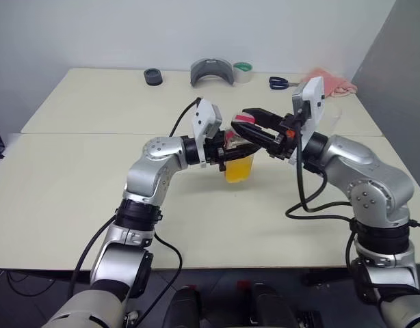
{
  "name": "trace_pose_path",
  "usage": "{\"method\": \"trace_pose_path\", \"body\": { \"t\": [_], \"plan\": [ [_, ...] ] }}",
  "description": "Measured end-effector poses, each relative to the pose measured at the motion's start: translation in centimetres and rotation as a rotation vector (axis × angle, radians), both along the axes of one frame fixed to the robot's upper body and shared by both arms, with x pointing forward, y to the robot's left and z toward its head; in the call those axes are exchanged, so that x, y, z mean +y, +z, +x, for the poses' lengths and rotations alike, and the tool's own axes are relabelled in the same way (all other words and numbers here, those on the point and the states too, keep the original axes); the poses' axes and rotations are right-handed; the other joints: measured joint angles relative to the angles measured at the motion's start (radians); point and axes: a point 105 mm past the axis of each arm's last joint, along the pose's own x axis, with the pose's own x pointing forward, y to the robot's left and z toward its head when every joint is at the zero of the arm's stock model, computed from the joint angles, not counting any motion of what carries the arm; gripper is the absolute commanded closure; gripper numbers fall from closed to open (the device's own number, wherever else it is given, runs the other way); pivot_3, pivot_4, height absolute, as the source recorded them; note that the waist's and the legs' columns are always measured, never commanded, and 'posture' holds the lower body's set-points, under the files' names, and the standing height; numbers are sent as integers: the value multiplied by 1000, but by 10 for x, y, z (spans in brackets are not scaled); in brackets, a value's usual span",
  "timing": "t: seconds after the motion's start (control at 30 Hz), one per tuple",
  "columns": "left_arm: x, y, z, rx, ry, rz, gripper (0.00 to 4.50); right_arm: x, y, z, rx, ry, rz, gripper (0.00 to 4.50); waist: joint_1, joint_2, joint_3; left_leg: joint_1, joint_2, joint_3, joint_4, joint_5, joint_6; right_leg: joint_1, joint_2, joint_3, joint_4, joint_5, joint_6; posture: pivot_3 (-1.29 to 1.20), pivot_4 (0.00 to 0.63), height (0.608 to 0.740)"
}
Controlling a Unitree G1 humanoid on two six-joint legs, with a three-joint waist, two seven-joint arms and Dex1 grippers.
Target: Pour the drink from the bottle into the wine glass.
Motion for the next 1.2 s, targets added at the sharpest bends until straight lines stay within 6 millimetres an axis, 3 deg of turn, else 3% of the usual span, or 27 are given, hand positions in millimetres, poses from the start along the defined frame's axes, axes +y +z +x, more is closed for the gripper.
{"method": "trace_pose_path", "body": {
  "t": [0.23, 0.4, 0.43, 0.53, 0.63, 0.73, 0.83, 1.0, 1.2],
  "plan": [
    [9, 21, -44, 5, -110, -24, 2728, 9, 22, -28, -86, 356, -102, 2678, -2, 1, 1, 1, 0, -1, 0, 0, 0, 1, 0, -1, 0, 0, 0, 0, 150, 740],
    [13, 29, -49, 6, -116, -19, 2728, 14, 30, -26, -77, 464, -118, 2678, -1, 1, 1, 1, 0, -1, 0, 0, 0, 1, 0, -1, 0, 0, 0, 0, 150, 740],
    [14, 29, -49, 5, -113, -15, 2728, 14, 31, -26, -71, 467, -120, 1926, -1, 1, 1, 1, 0, -1, 0, 0, 0, 1, 0, 0, 0, 0, 0, 0, 150, 740],
    [9, 31, -45, -6, -101, -17, 2728, 9, 23, -26, -25, 465, -150, 943, 5, 1, 1, 0, 0, -1, 1, 0, 0, 1, 0, -1, 0, 0, 0, 0, 150, 740],
    [13, 27, -32, 6, -19, -15, 2728, -12, 15, -25, 48, 365, -152, 30, 12, 0, 1, 0, -1, 0, 1, 0, 0, 1, -1, 0, 0, 0, 0, 0, 150, 740],
    [23, 24, -15, 7, 88, -23, 2728, -19, 14, -30, 68, 270, -116, 30, 11, 1, 1, 0, 0, 0, 0, 0, 0, 0, 0, 0, 1, 0, 0, 0, 150, 740],
    [23, 19, -5, 1, 140, -28, 2728, -12, 18, -31, 4, 128, -66, 30, 3, 1, 1, 0, 0, -1, 0, 0, 0, 0, 1, 0, 1, 0, 0, 0, 150, 740],
    [15, 6, 7, 5, 163, -26, 2728, 1, 17, -15, -52, -196, 6, 30, 2, 1, 1, 0, 0, -1, 0, 0, 0, 0, 0, 0, 1, 0, 0, 0, 150, 740],
    [11, 6, 15, -13, 165, -18, 2728, 11, 11, -5, -25, -324, 50, 30, 2, 1, 1, -1, 0, 0, 1, 0, 0, -1, 0, 0, 1, 0, 0, 0, 150, 740]
  ]
}}
